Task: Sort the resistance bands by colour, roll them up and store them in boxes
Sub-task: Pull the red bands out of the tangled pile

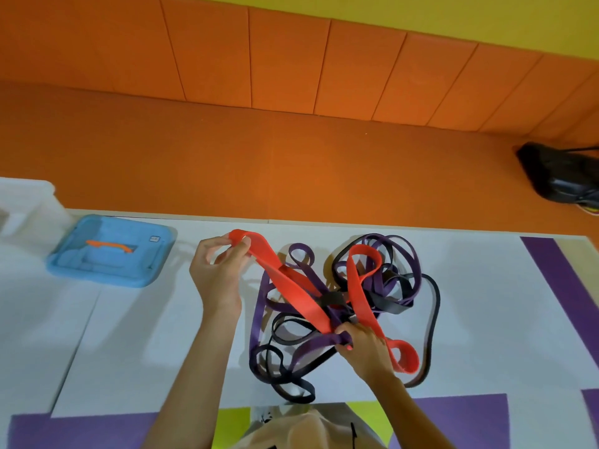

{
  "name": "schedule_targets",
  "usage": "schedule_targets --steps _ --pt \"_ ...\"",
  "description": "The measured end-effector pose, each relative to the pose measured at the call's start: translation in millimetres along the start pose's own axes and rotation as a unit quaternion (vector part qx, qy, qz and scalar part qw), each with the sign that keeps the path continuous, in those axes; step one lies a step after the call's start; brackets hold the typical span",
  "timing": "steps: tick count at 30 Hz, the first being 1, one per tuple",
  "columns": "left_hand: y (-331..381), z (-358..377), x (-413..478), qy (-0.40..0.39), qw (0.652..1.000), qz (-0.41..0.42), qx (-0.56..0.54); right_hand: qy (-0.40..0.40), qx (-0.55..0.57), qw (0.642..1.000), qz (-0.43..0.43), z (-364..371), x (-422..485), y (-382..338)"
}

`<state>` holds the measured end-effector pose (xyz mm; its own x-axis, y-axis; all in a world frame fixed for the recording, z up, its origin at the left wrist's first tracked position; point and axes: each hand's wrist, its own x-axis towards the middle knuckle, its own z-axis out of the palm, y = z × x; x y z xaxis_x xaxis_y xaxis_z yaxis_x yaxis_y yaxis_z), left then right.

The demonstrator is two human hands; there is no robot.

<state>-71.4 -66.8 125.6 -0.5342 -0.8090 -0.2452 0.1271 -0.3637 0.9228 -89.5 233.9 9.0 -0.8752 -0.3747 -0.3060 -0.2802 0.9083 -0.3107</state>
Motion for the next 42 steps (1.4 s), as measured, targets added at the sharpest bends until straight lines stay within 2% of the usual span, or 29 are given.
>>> schedule_targets --steps 4,6,9,11,13,16,18,21,24,26,28,30,32,35,37,39,42 --pt "-8.5 -8.6 8.7 0.027 0.999 0.002 0.042 0.038 0.017 0.999 0.032 0.7 -6.4 13.9" --pt "-18.4 -10.8 12.3 0.026 0.997 -0.011 0.076 0.069 0.068 0.994 0.044 4.8 -9.2 22.2" --pt "-38.8 -3.8 7.6 -0.039 0.99 -0.047 0.13 0.136 0.137 0.979 0.064 7.3 -16.9 39.7" --pt "-54.7 3.0 -5.4 -0.102 0.973 -0.055 0.198 0.15 0.149 0.97 0.12 4.8 -21.3 52.1" --pt "-70.4 7.8 -21.1 -0.153 0.949 -0.038 0.273 0.126 0.145 0.967 0.166 4.0 -20.8 66.0" --pt "-91.6 10.8 -41.1 -0.182 0.932 -0.014 0.313 0.02 0.134 0.963 0.233 7.6 -20.6 85.4" --pt "-103.3 12.9 -54.1 -0.197 0.919 0.016 0.342 -0.018 0.157 0.955 0.251 13.8 -22.4 95.3" --pt "-116.7 17.6 -66.0 -0.187 0.914 0.05 0.356 -0.04 0.152 0.963 0.217 9.3 -18.7 106.2" --pt "-129.8 21.9 -68.3 -0.155 0.912 0.06 0.376 -0.116 0.173 0.969 0.132 -11.3 -10.6 114.9" --pt "-136.1 25.8 -72.9 -0.117 0.91 0.05 0.395 -0.168 0.098 0.977 0.091 -18.9 -7.7 120.1" --pt "-141.9 30.9 -81.6 -0.08 0.902 0.043 0.422 -0.164 0.039 0.98 0.108 -21.0 -3.6 128.2" --pt "-148.5 38.1 -93.4 -0.063 0.892 0.039 0.446 -0.145 0.083 0.977 0.133 -22.5 2.2 138.0" --pt "-154.1 40.8 -106.3 -0.067 0.891 0.038 0.447 -0.123 0.151 0.973 0.122 -23.7 9.6 143.0" --pt "-170.2 57.0 -122.5 -0.128 0.89 0.056 0.435 -0.104 0.26 0.956 0.086 -37.6 21.2 148.1" --pt "-176.2 72.2 -130.0 -0.214 0.869 0.038 0.444 -0.093 0.338 0.934 0.073 -52.7 27.5 144.8" --pt "-177.7 82.1 -134.1 -0.325 0.829 0.023 0.453 -0.097 0.402 0.909 0.057 -69.1 31.1 139.7" --pt "-171.2 81.2 -135.5 -0.445 0.728 0.011 0.521 -0.097 0.447 0.889 0.013 -98.5 35.3 128.3"
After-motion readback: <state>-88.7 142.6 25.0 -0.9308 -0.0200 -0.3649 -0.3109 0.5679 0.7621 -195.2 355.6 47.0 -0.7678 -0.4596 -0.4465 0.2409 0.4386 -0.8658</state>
